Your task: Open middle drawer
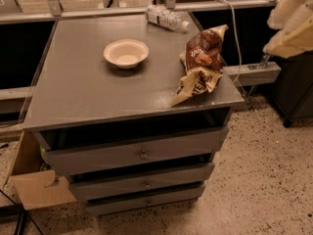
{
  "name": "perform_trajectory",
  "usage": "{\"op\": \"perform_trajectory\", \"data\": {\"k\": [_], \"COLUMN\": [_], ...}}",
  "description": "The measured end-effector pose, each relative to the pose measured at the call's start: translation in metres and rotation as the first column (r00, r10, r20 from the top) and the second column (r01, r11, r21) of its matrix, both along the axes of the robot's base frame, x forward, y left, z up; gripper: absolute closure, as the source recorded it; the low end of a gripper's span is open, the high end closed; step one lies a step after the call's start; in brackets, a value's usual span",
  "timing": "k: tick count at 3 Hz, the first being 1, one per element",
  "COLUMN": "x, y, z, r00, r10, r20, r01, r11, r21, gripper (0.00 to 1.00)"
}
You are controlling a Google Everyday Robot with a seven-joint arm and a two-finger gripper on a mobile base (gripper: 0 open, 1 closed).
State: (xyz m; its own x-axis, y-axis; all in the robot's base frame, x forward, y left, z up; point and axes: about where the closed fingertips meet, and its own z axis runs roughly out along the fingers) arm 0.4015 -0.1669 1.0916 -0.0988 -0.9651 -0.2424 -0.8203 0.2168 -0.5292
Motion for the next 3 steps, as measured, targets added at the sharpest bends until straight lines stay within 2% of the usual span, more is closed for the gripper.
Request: {"op": "perform_trajectory", "data": {"k": [1, 2, 3], "x": [0.0000, 0.0000, 0.0000], "y": [0.0000, 0.0000, 0.0000], "z": [0.0000, 0.0000, 0.0000], "r00": [1.0000, 1.0000, 1.0000], "r10": [0.000, 0.000, 0.000], "r20": [0.000, 0.000, 0.000], "r01": [0.000, 0.000, 0.000], "r11": [1.000, 1.000, 1.000], "r21": [0.000, 0.000, 0.000], "gripper": [0.75, 0.92, 0.79]}}
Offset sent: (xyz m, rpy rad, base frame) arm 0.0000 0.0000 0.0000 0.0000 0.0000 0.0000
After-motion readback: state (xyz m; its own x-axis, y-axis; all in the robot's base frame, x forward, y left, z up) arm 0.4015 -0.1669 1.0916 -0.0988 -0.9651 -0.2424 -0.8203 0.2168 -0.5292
